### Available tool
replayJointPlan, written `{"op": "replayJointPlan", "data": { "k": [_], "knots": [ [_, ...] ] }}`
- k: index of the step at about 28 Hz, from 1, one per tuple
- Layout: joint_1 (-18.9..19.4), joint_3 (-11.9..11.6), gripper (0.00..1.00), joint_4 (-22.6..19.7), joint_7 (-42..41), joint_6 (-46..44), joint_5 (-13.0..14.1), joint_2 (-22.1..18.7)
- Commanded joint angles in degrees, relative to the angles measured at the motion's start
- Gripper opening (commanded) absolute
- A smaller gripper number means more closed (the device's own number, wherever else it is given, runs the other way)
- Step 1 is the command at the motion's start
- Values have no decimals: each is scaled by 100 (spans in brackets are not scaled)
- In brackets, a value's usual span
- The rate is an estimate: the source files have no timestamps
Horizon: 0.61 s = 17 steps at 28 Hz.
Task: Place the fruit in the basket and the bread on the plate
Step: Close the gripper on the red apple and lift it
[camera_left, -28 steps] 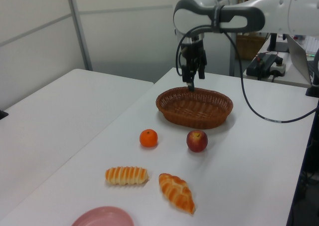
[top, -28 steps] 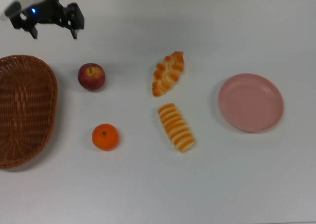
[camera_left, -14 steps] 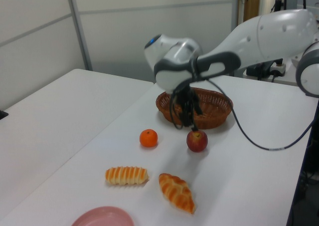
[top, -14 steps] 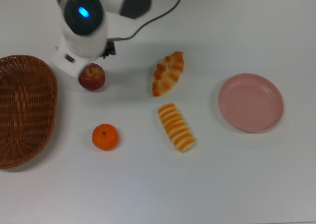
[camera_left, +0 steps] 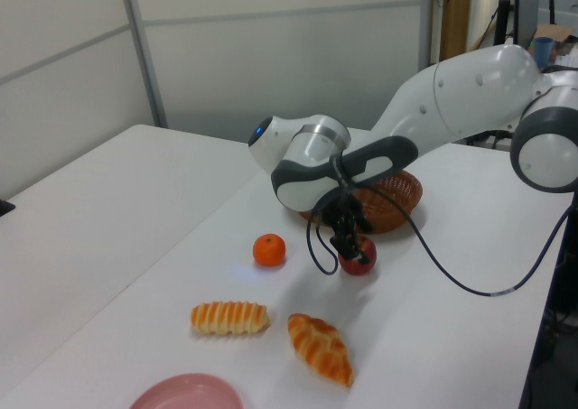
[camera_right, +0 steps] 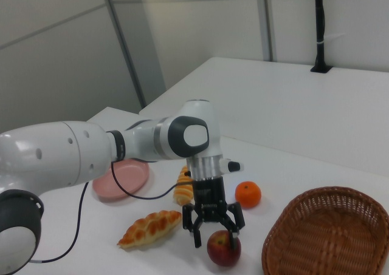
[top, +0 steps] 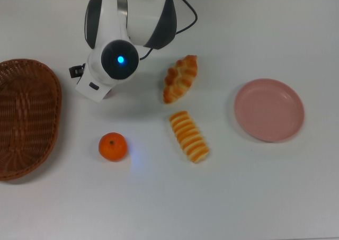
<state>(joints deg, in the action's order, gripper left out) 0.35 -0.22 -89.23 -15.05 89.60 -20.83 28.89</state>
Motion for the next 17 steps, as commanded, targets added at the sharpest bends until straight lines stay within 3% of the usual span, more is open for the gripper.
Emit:
{"op": "replayJointPlan", "data": {
  "k": [1, 7, 8, 11, 12, 15, 16, 17],
  "knots": [
    [97, -48, 100, -24, 196, -83, -246, 152],
    [124, -48, 100, -33, 249, -48, -351, 240],
    [124, -48, 95, -24, 240, -47, -369, 240],
    [115, -48, 67, -24, 196, -39, -386, 266],
    [115, -48, 43, -24, 170, -30, -378, 275],
    [115, -48, 11, -15, 169, -30, -369, 275],
    [115, -40, 1, 2, 169, -30, -343, 275],
    [115, -40, 0, 29, 169, -30, -325, 275]
  ]
}}
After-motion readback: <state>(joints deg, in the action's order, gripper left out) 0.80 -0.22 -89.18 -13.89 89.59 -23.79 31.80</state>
